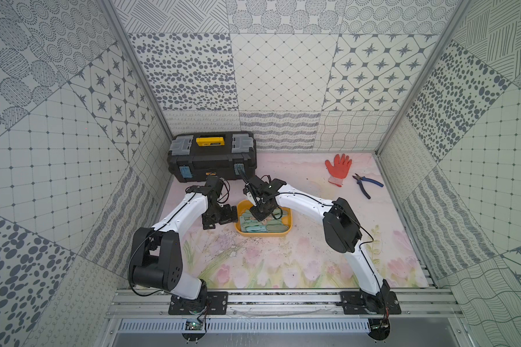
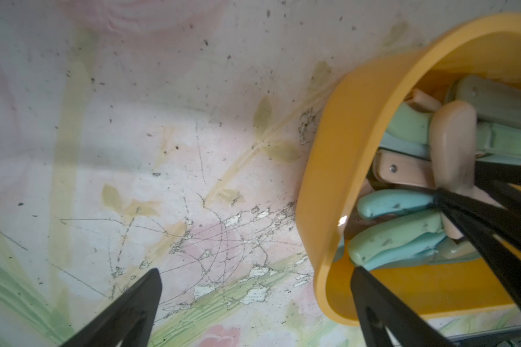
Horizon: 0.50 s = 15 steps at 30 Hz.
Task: Take the fruit knife out of the storage box
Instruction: Pick up the fruit knife from the storage box.
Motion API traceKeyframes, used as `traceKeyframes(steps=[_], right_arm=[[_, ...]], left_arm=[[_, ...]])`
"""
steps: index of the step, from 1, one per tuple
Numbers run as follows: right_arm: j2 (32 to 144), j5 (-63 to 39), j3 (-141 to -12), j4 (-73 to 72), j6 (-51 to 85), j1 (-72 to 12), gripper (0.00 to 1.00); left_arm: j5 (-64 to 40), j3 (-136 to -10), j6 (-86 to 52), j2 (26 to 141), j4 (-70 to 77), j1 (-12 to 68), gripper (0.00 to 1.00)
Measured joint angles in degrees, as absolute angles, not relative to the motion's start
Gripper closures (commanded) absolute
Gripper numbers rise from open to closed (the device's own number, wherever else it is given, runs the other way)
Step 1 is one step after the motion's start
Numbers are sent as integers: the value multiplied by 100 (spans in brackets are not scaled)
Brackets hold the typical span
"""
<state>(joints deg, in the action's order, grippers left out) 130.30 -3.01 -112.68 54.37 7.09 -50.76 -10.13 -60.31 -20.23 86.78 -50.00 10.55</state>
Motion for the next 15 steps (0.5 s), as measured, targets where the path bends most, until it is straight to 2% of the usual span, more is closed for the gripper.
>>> traceKeyframes(steps=[15], right_arm=[[12189,-517,-10921,5172,891,-4984,74]], left_arm=[[-834,-6136,-2014,9115,-5087,1094,2]])
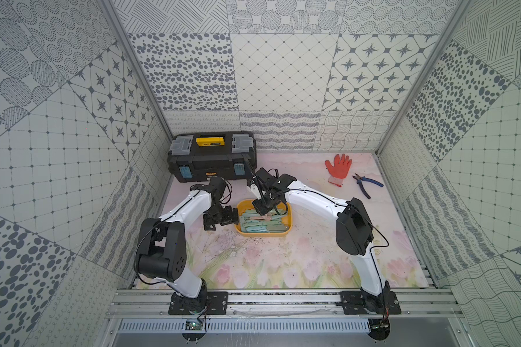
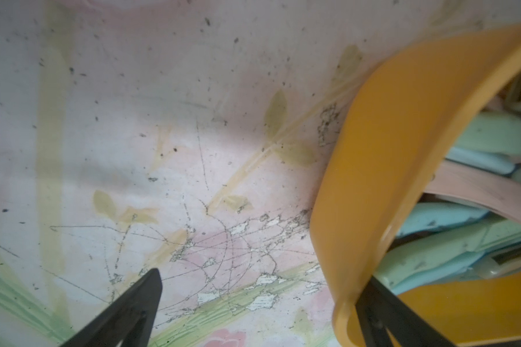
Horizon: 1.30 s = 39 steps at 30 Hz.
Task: Take the fruit knife out of the storage box
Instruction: Pick up the fruit knife from the storage box, then place the fruit knife at the center of the board.
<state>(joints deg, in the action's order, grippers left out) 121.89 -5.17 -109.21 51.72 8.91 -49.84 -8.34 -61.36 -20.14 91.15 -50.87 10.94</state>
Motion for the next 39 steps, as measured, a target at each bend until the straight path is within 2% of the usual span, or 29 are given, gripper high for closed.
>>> traceKeyframes(steps=[10,19,25,39], right_arm=[[11185,-478,-10215,4899,1201,-4818,73],[10202,-193,-8744,4571,1758,-3767,74],[10296,-121,-8200,4563,1887,-3332,75],[11032,-252,-7806,4414,2204,-3345,76]], left_arm=[[-707,-6171,-2018,9214,-5196,1120,2],[-587,-6215,-2038,9220,-5216,1120,2],[-454,-6235,-2040,9220,-5249,1120,2],[-449,-6235,-2038,9188,-5290,1120,1]])
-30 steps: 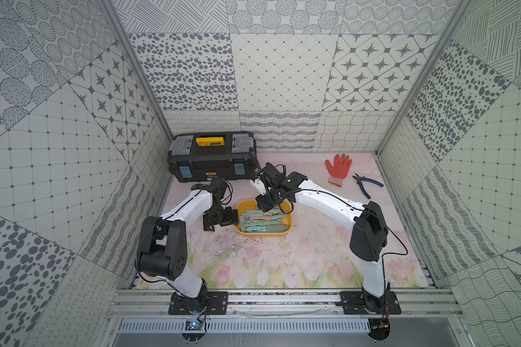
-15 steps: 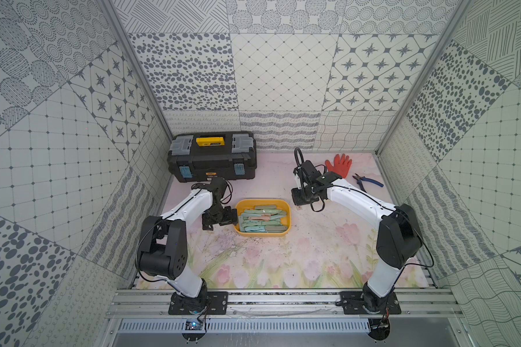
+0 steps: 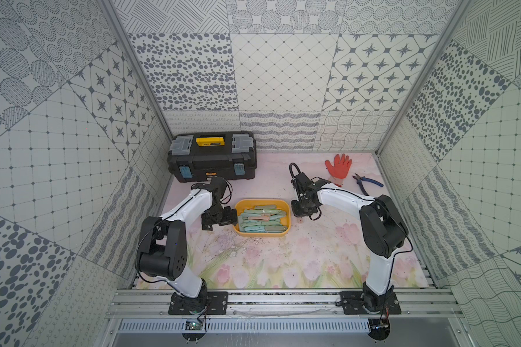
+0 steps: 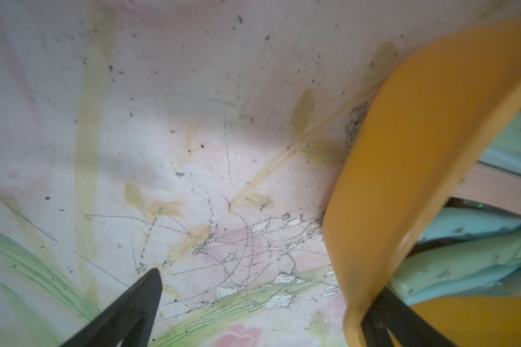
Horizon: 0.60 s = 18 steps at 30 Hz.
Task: Take the fruit knife out of the storage box
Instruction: Place the fruit knife at the center of the board.
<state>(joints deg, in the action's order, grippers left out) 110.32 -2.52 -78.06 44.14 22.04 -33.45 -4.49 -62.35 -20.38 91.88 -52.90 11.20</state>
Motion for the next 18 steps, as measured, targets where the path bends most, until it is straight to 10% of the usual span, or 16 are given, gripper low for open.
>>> traceKeyframes(steps=[18], right_arm=[[11225,-187,-7664,4152,2464,-3258,71]], left_arm=[[-563,-6300,-2038,9179,-5238,1118,1]])
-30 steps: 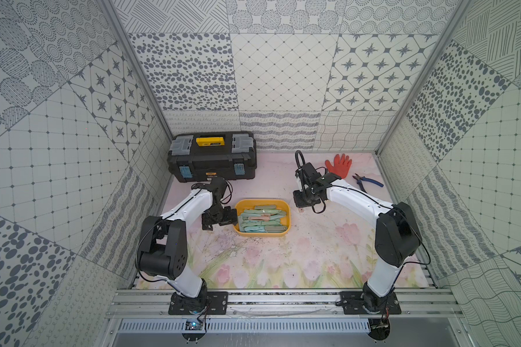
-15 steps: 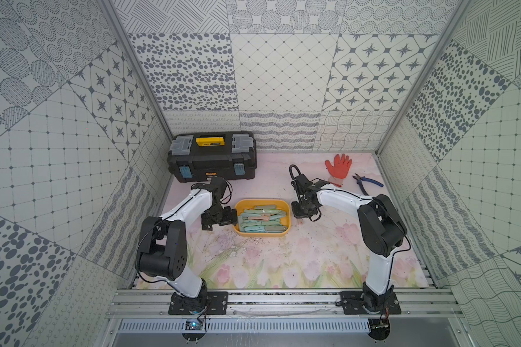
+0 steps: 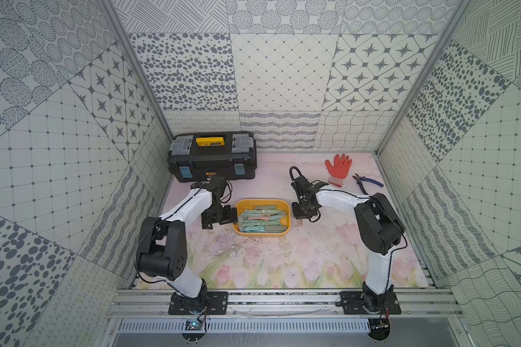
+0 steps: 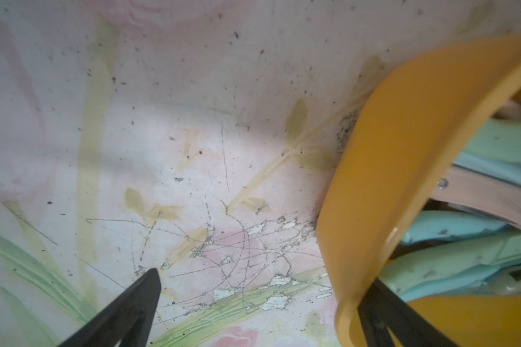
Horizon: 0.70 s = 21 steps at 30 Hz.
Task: Take the fruit knife out of the storage box
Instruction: Place the fruit knife at the center of the board.
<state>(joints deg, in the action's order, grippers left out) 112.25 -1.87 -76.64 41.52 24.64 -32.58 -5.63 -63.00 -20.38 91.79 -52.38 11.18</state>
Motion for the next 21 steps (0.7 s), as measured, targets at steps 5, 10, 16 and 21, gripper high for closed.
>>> traceKeyframes(steps=[5,10,16,21], right_arm=[[11205,-185,-7636,4066,2499,-3221,54],[11148,-143,-7585,3999,2499,-3212,44],[10860,-8,-7461,4106,2491,-3205,39],[10167,102,-7443,4095,2248,-3214,27]], left_arm=[[-753,-6298,-2036,9179,-5162,1118,1],[-917,-6287,-2036,9179,-5146,1116,1],[-969,-6285,-2040,9288,-5159,1033,1],[-1004,-6265,-2060,9360,-5159,919,1]])
